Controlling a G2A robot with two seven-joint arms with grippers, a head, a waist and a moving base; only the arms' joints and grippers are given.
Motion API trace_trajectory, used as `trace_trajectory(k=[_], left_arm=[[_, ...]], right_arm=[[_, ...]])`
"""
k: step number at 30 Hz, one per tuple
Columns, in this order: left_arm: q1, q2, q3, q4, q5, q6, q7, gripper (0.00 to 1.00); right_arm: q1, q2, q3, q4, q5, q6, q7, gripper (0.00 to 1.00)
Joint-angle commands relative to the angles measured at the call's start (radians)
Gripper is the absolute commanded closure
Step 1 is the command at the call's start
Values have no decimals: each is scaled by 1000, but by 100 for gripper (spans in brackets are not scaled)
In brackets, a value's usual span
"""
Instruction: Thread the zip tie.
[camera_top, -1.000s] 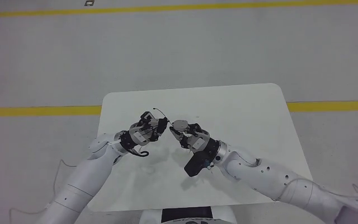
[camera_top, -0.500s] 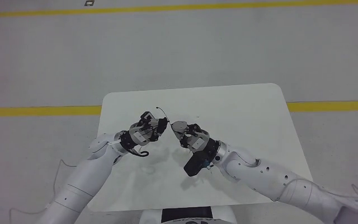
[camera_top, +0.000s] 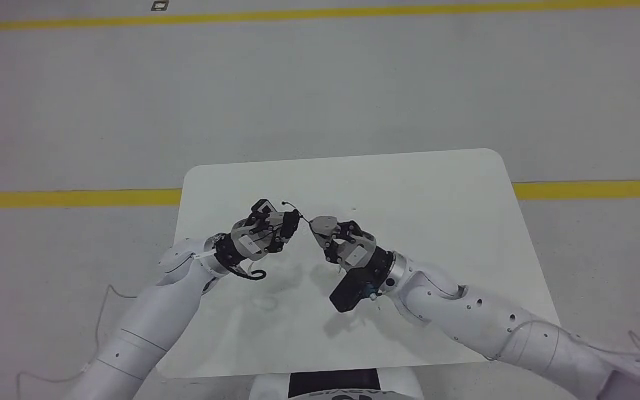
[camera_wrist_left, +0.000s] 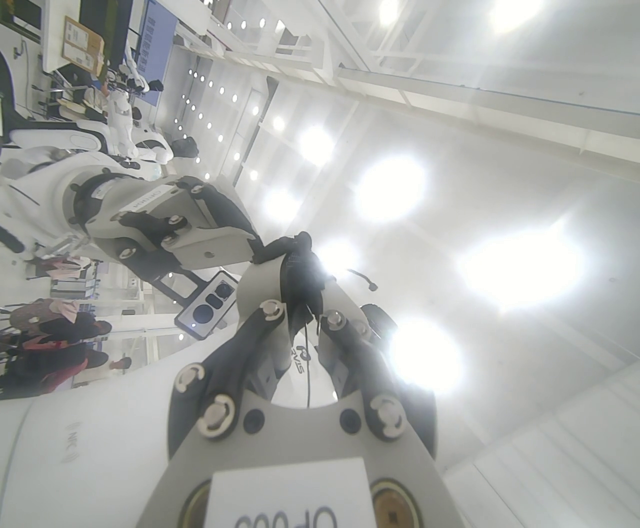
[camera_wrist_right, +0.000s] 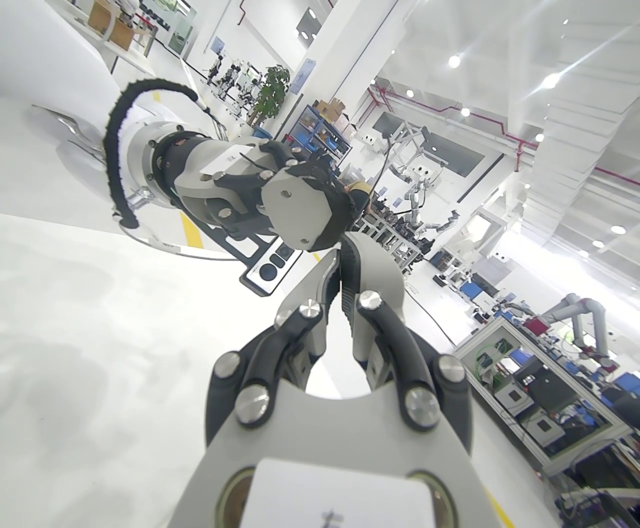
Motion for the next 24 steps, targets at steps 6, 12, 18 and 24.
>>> trace_trajectory(k=[6, 12, 18, 24], left_arm=[[0, 0, 0, 0, 0, 0, 0, 100], [0, 0, 0, 0, 0, 0, 0, 100], [0, 0, 0, 0, 0, 0, 0, 100], [0, 0, 0, 0, 0, 0, 0, 100]], right_arm=[[3, 2, -6, 3, 0, 0, 9, 100], [2, 6, -4, 5, 0, 0, 16, 100], [-6, 9, 1, 6, 0, 0, 20, 100], [-11, 10, 3, 9, 0, 0, 21, 100]])
